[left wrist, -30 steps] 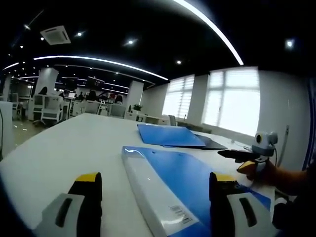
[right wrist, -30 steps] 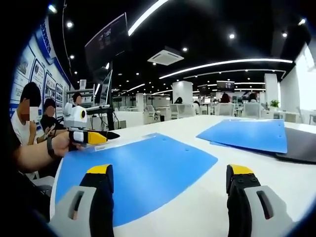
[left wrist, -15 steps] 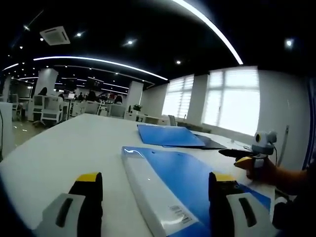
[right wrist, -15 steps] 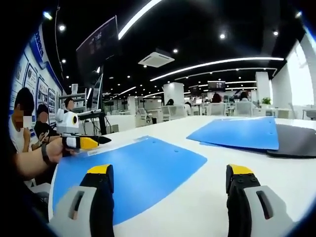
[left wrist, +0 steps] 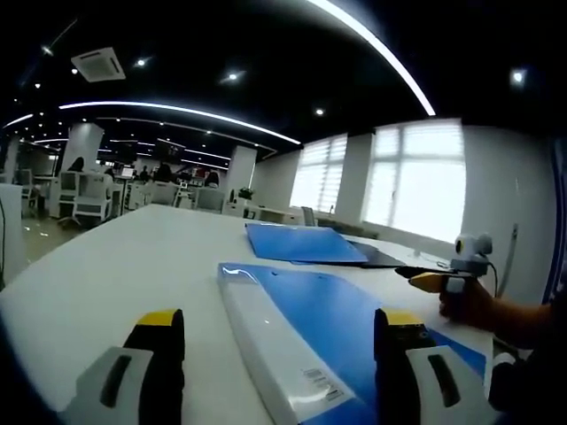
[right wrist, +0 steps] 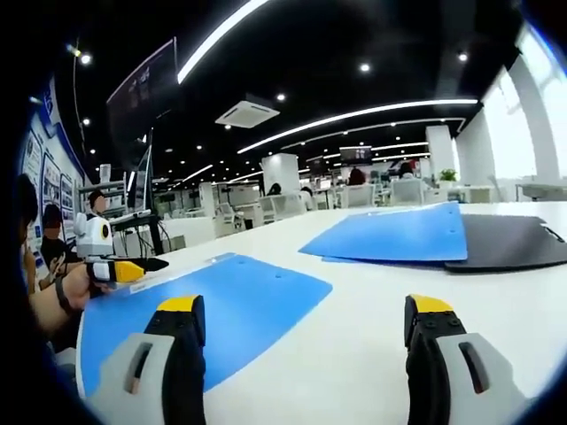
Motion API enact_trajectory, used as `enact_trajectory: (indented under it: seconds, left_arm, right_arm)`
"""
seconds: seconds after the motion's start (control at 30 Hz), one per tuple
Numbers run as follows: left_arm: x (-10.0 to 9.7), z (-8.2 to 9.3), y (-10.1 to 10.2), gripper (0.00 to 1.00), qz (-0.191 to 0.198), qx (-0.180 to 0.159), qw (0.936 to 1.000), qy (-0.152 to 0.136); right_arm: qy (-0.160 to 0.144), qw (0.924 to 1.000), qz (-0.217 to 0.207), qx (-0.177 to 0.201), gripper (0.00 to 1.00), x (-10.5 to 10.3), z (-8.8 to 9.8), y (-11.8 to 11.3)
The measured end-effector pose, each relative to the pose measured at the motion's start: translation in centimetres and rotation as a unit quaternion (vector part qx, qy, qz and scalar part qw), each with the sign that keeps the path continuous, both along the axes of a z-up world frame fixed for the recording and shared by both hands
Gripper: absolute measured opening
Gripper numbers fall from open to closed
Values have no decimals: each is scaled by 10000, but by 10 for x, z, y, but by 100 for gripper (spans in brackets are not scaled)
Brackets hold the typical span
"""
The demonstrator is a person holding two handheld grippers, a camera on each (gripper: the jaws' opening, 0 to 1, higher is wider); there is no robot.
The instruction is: Organize the scattered folders on the table and sort them into different groups
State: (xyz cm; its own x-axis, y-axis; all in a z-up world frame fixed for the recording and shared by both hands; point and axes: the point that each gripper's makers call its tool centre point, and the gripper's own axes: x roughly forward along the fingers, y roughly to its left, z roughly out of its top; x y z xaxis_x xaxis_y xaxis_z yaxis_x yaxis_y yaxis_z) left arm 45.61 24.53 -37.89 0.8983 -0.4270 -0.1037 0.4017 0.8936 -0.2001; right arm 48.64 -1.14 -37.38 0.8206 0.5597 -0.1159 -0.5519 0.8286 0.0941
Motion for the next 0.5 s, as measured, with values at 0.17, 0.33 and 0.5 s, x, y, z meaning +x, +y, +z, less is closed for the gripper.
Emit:
enact_trajectory:
  seconds: [0.17,0.33,0.5]
  left_arm:
    - [0,0,0,89,-4,4,10000,-3]
    - [0,0,0,89,-16,17,10000,9]
    - [0,-1,-1,89,-28,27,10000,22]
  right_arm:
    - [18,10000,-84,16,91,5,0,-5]
    - [161,9993,-305,129,91,18,-2,-19]
    - [128,9994,-218,246,90,17,3,-17]
